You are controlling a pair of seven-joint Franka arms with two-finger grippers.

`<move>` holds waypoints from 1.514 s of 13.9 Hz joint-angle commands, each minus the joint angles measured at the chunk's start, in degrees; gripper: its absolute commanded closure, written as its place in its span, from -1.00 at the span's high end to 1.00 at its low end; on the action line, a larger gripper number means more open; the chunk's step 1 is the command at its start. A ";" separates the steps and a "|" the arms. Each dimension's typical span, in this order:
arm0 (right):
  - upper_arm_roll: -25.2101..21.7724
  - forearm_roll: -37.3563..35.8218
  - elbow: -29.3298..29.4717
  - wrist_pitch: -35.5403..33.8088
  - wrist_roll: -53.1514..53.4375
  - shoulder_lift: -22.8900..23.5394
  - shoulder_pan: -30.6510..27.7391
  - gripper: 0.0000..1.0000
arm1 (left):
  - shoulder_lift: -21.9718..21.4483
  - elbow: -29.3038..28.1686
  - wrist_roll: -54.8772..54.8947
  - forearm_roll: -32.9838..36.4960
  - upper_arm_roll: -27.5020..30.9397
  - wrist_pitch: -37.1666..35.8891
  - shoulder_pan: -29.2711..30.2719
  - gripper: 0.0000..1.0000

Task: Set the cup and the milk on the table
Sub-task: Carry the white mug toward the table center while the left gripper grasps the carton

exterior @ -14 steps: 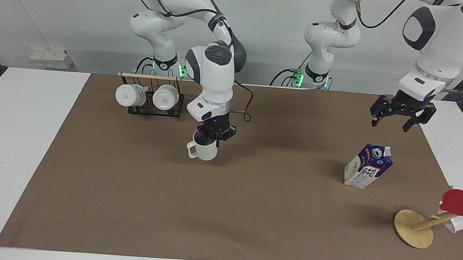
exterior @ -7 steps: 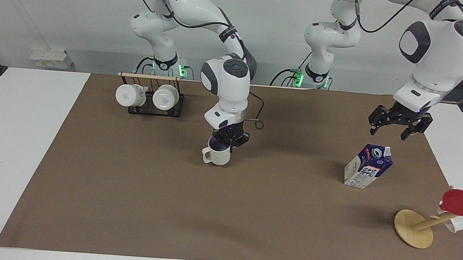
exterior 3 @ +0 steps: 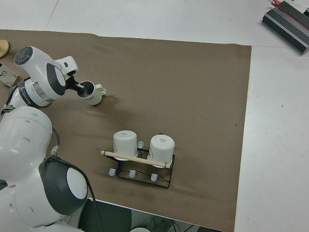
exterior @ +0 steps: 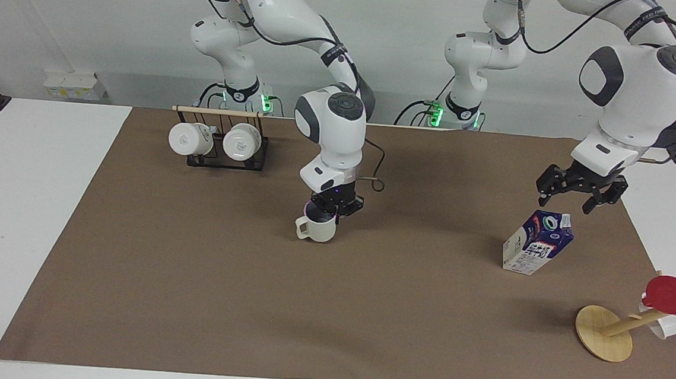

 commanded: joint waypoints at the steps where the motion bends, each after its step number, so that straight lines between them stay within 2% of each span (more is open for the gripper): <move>1: 0.01 -0.96 -0.93 1.74 1.54 0.24 0.47 -1.00 | 0.12 -1.07 1.11 -1.14 -0.28 1.98 0.64 1.00; 2: 0.01 -1.13 -0.85 1.57 1.46 0.33 0.30 -1.00 | 0.38 -1.07 1.20 -1.14 -0.28 2.42 0.64 1.00; 3: 0.01 -1.22 -0.85 1.39 1.37 0.33 0.30 -0.69 | 0.64 -1.51 1.11 -1.14 -0.28 2.77 0.55 1.00; 4: 0.01 -1.31 -0.85 1.04 1.45 0.33 0.39 0.22 | 0.65 -2.12 1.11 -1.14 -0.28 3.30 0.55 1.00; 5: 0.01 -1.48 -0.76 0.69 1.54 0.25 0.48 0.99 | 0.56 -2.91 1.20 -1.14 -0.28 3.91 0.55 1.00; 8: -0.16 -1.14 -0.14 -0.27 1.02 -1.59 -0.22 1.00 | 0.91 -4.06 1.20 -1.14 -0.28 6.28 0.55 1.00; 12: -0.34 -0.34 -0.23 -8.95 -1.61 -9.76 -2.33 1.00 | 2.49 -5.47 1.29 -1.14 -0.19 9.89 0.64 1.00; 16: -0.69 -0.78 -0.23 -14.77 -2.76 -15.30 -4.09 1.00 | 2.58 -6.35 4.01 -1.14 -0.19 9.90 0.90 1.00; 19: -0.69 -0.34 -0.32 -19.16 -10.12 -19.78 -7.51 1.00 | 2.23 -7.05 4.10 -1.23 -0.19 9.55 1.34 1.00; 20: -0.69 -0.17 -0.32 -21.61 -13.11 -21.45 -8.74 1.00 | 2.23 -7.14 4.19 -1.14 -0.19 9.46 1.34 0.90; 21: -0.69 0.18 -0.40 -24.25 -15.92 -23.20 -10.14 1.00 | 2.14 -7.14 4.19 -1.14 -0.19 9.28 1.34 0.53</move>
